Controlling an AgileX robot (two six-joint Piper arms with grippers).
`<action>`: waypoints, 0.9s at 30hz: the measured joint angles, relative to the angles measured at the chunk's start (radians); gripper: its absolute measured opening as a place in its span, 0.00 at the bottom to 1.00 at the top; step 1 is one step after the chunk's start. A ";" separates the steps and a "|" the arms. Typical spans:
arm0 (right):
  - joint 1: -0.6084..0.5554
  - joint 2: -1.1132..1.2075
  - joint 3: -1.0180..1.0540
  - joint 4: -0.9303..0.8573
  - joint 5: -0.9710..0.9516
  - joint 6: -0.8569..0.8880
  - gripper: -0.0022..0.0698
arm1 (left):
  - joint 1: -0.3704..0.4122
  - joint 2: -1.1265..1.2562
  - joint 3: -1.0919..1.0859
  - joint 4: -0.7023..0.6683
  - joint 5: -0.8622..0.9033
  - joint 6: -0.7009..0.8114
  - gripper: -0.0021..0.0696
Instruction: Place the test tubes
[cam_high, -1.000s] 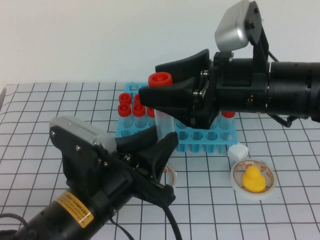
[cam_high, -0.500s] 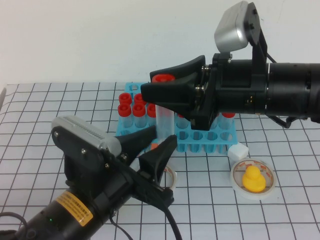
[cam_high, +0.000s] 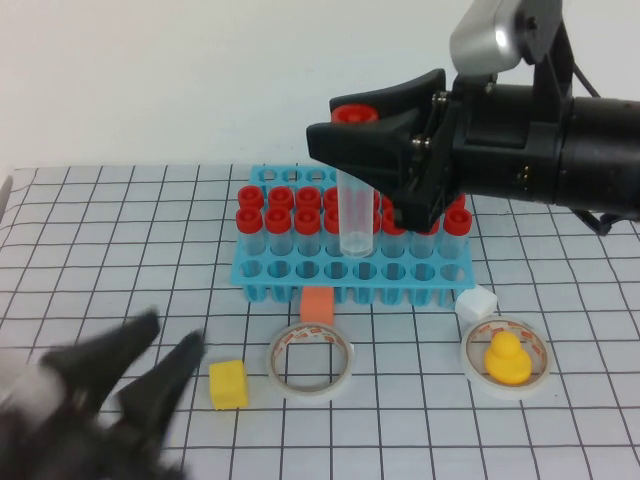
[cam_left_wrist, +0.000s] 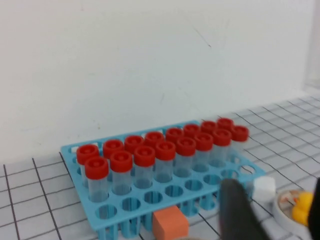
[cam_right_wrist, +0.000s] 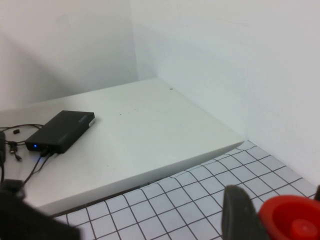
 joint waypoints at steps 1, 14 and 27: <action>0.000 0.000 0.000 0.000 0.000 -0.001 0.41 | 0.000 -0.057 0.016 -0.027 0.043 0.054 0.38; 0.000 0.000 0.000 0.002 0.004 -0.001 0.41 | 0.000 -0.602 0.070 -0.211 0.495 0.435 0.03; 0.000 0.027 0.000 0.004 0.005 0.002 0.41 | 0.000 -0.698 0.119 -0.211 0.554 0.479 0.03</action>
